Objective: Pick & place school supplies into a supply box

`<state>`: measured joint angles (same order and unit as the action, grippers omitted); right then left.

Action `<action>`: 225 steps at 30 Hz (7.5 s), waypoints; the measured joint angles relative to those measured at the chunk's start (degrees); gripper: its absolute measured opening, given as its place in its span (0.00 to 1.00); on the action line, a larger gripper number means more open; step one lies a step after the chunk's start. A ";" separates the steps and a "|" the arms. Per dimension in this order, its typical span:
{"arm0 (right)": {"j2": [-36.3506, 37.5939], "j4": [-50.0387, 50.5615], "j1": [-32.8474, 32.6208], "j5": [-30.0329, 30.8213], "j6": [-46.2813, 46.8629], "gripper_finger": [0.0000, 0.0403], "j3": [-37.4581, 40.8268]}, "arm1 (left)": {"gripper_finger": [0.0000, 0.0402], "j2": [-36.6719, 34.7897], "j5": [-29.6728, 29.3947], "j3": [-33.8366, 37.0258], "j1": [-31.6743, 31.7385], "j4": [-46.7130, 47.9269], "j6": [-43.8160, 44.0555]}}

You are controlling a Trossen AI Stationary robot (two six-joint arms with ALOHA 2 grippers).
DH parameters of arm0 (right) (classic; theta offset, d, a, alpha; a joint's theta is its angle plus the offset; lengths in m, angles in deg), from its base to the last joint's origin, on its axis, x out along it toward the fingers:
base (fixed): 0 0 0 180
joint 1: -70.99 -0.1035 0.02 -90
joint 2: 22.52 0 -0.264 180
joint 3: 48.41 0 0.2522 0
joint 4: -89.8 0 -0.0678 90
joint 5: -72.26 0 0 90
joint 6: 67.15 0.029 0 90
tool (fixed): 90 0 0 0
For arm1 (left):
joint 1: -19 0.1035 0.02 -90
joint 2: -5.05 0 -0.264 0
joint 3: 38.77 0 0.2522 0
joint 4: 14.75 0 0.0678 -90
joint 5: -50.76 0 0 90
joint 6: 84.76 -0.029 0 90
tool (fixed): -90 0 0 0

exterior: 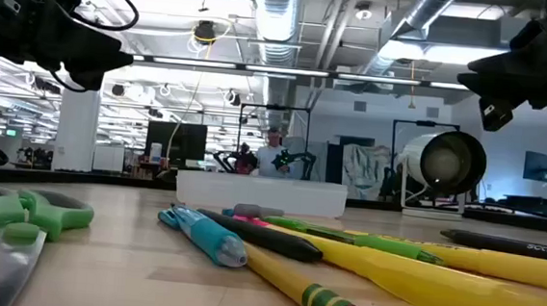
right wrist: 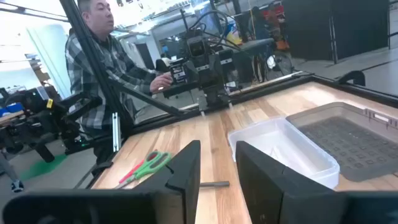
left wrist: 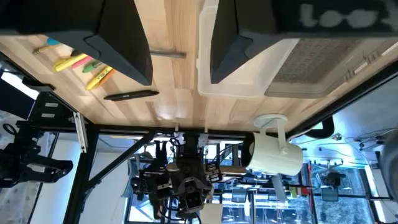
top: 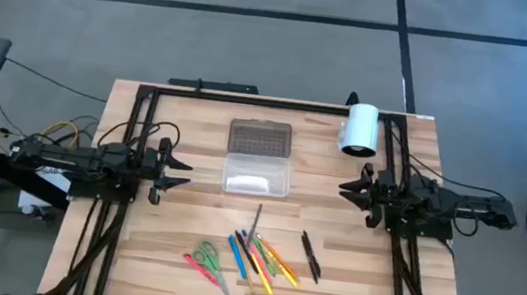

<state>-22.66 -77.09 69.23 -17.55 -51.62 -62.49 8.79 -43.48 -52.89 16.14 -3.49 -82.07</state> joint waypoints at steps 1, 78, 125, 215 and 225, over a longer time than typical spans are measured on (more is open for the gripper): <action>0.00 -0.02 0.02 0.00 -0.02 0.24 0.01 | 0.38 -0.01 -0.01 0.00 0.01 0.00 0.01; -0.02 -0.02 0.02 0.00 -0.02 0.24 0.00 | 0.38 -0.01 0.00 -0.02 0.00 0.00 0.75; -0.02 -29.82 0.39 14.62 11.98 0.24 -0.48 | 0.38 0.01 -7.25 0.00 0.08 -1.17 44.97; -98.53 45.81 -35.21 7.23 77.39 0.24 -62.30 | 0.38 0.02 -8.60 -2.60 0.03 -4.61 38.90; -99.70 44.12 -32.48 7.10 76.09 0.24 -60.29 | 0.38 0.03 -8.88 -2.60 0.03 -4.63 38.92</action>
<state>-122.36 -32.97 36.75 -10.45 24.47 -122.78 8.82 -52.35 -55.49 16.17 -8.12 -43.16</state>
